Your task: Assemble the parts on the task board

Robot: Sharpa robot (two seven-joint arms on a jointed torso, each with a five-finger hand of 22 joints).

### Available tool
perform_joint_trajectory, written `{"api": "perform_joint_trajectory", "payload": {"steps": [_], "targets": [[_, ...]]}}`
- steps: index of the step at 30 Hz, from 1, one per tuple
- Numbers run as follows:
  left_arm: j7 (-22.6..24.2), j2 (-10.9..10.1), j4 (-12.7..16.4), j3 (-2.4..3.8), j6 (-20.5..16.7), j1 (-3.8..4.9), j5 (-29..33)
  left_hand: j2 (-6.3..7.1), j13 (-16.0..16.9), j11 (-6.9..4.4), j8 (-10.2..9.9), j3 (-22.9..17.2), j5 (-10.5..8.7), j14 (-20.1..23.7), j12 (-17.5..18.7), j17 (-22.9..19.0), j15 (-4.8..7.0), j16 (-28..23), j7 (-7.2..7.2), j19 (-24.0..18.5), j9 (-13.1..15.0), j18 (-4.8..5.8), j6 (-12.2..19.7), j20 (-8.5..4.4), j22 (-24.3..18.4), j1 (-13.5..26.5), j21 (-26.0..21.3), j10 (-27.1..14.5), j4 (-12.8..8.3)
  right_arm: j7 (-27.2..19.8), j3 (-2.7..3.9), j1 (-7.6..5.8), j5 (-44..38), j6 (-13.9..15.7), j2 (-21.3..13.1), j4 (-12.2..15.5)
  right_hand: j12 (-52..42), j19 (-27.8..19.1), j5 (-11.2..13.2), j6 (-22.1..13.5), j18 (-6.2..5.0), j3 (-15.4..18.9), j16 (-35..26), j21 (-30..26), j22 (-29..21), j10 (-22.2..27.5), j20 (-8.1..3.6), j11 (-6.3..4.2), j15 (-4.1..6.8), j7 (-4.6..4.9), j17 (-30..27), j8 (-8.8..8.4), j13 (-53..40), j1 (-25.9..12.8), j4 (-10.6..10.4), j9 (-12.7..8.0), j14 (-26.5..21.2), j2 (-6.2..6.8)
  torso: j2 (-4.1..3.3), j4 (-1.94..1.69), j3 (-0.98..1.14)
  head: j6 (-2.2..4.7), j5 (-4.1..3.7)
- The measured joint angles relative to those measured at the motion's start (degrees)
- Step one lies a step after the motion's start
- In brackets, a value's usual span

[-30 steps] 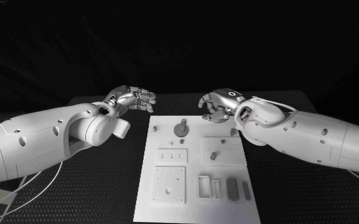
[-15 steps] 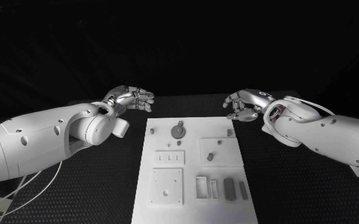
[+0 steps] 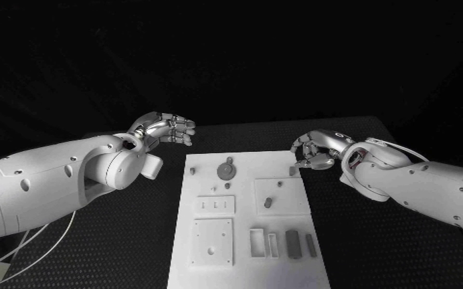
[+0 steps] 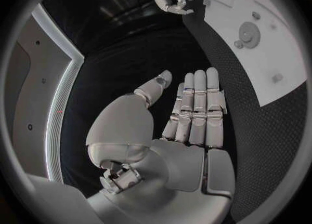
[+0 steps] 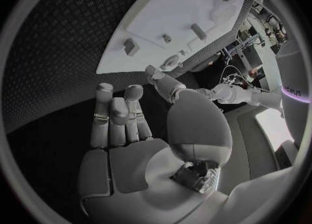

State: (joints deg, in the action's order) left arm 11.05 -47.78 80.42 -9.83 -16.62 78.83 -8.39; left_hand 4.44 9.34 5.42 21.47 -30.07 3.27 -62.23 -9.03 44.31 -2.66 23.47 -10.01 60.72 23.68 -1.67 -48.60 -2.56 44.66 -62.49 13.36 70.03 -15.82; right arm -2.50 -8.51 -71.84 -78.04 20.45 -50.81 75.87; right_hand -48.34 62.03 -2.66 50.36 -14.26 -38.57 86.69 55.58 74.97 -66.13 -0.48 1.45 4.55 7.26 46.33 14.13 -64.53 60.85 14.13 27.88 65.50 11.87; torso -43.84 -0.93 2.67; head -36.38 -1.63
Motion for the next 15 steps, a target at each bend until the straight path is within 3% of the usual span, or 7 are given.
{"api": "perform_joint_trajectory", "payload": {"steps": [15], "targets": [[0.01,-0.66,0.25,-0.02,0.17,-0.01,-0.04,0.00,-0.01,0.00,0.00,0.00,0.00,0.00,0.00,0.05,0.00,0.00,0.00,0.00,0.00,0.00,0.00,0.00,0.03,0.00,0.00,0.00,0.00,-0.16,0.00,2.32,-0.10,0.08,1.07,-1.96,0.00,-0.22,0.00,-1.05,0.00,0.29,0.00,0.00,0.00,0.71,0.21,0.71,-0.58,1.05,0.10,-0.63,0.01,-0.28,-0.95,-0.35,-0.58,1.18,-0.08,0.03,-0.08,-0.67,0.17]]}}
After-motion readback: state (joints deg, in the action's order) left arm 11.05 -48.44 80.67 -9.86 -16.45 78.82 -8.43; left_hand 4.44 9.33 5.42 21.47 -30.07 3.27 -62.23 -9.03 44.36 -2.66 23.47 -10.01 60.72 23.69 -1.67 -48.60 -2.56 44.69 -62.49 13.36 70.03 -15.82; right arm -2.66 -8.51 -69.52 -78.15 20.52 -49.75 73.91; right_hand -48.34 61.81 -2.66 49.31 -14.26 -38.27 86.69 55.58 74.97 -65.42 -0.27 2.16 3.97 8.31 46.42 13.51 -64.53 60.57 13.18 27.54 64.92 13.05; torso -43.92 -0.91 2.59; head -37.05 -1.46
